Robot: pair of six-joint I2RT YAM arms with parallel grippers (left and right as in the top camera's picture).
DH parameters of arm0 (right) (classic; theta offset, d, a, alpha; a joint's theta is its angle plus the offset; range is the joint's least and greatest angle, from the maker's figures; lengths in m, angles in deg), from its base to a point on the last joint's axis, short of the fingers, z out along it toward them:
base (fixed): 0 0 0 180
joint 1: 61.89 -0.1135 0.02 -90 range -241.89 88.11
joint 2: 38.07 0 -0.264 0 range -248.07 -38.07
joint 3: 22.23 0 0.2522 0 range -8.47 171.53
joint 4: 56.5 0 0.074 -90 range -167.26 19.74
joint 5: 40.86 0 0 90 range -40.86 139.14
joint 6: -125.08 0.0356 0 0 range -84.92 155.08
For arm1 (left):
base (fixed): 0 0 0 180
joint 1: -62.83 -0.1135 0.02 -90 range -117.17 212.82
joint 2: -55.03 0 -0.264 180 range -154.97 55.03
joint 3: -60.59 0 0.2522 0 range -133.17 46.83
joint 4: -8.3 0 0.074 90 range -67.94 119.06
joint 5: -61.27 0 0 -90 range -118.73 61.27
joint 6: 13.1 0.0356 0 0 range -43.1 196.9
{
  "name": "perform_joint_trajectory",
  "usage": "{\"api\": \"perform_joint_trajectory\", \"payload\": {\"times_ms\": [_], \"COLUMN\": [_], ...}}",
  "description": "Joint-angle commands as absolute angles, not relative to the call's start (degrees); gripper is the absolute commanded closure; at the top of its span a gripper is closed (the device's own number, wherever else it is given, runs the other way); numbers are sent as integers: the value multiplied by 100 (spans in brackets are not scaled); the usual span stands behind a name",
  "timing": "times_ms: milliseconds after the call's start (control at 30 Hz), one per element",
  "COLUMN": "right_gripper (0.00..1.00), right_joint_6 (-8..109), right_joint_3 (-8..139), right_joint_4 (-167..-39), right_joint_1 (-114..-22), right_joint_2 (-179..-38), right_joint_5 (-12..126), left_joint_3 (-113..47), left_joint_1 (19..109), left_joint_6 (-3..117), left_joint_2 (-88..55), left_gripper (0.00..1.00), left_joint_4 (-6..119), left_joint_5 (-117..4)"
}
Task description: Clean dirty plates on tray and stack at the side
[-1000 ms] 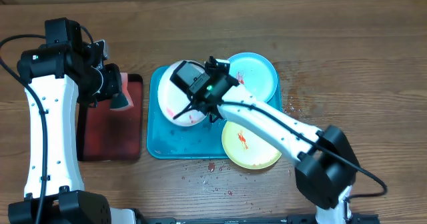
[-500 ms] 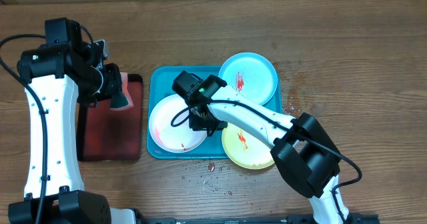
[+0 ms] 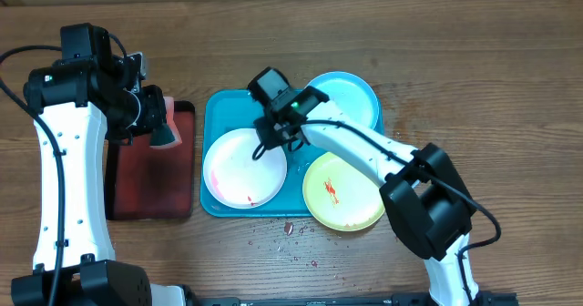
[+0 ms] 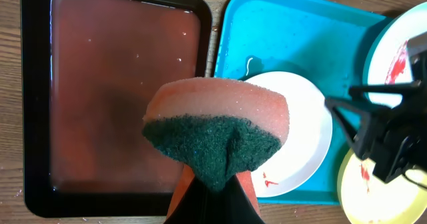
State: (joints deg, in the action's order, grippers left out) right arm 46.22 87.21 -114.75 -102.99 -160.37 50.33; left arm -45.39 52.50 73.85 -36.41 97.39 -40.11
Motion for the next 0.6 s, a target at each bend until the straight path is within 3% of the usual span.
{"api": "perform_joint_trajectory", "payload": {"times_ms": [0,233,367,567], "right_gripper": [59,64,95,96], "right_joint_6": [4167,4036,4261,5431], "right_joint_3": [8710,8708,8679,8679], "right_joint_4": [-11405,-11429,-11447,-11794], "right_joint_1": [-10183,-10177,-10177,-10166], "right_joint_2": [-16282,-16614,-16638,-16636], "right_joint_5": [5284,5704,5756,5450], "left_joint_3": [-4517,-4517,-4517,-4515], "left_joint_1": [5274,5274,5274,5274], "left_joint_6": [7258,7258,7258,7251], "left_joint_2": [-3593,-3593,-3593,-3595], "left_gripper": [96,96,96,96], "left_joint_4": [9699,9697,9697,9697], "left_joint_5": [-4059,-4061,-4061,-4061]}}
